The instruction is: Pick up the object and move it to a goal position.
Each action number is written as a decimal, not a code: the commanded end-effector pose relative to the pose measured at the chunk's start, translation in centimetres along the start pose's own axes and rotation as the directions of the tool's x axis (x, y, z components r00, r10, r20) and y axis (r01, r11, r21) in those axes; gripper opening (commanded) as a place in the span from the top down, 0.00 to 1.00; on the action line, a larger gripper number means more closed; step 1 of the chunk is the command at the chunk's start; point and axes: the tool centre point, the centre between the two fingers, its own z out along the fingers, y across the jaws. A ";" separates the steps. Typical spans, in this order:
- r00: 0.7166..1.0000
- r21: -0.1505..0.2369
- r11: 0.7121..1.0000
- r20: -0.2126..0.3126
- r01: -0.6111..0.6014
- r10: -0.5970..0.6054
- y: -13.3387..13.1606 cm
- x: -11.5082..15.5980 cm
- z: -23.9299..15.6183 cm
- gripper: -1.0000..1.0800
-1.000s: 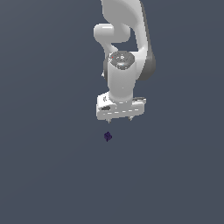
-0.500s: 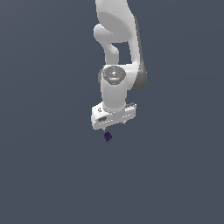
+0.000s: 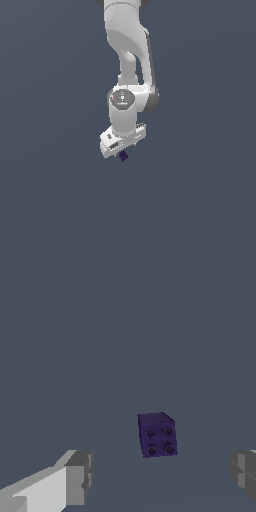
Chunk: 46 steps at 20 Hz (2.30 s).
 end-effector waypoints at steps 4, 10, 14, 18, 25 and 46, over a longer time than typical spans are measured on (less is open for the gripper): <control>0.998 -0.002 0.998 0.001 0.066 -0.066 0.6 -0.3 1.3 0.04; 0.996 -0.002 0.996 0.001 0.089 -0.089 0.9 -0.5 1.7 0.04; 0.996 -0.002 0.996 0.002 0.084 -0.084 0.8 -0.5 2.0 0.04; 0.996 -0.002 0.996 0.002 0.086 -0.086 0.8 -0.5 3.5 0.04; 0.996 -0.002 0.996 0.001 0.089 -0.089 0.8 -0.6 6.5 0.04; 0.996 -0.003 0.996 0.001 0.089 -0.089 1.8 -0.8 5.0 1.00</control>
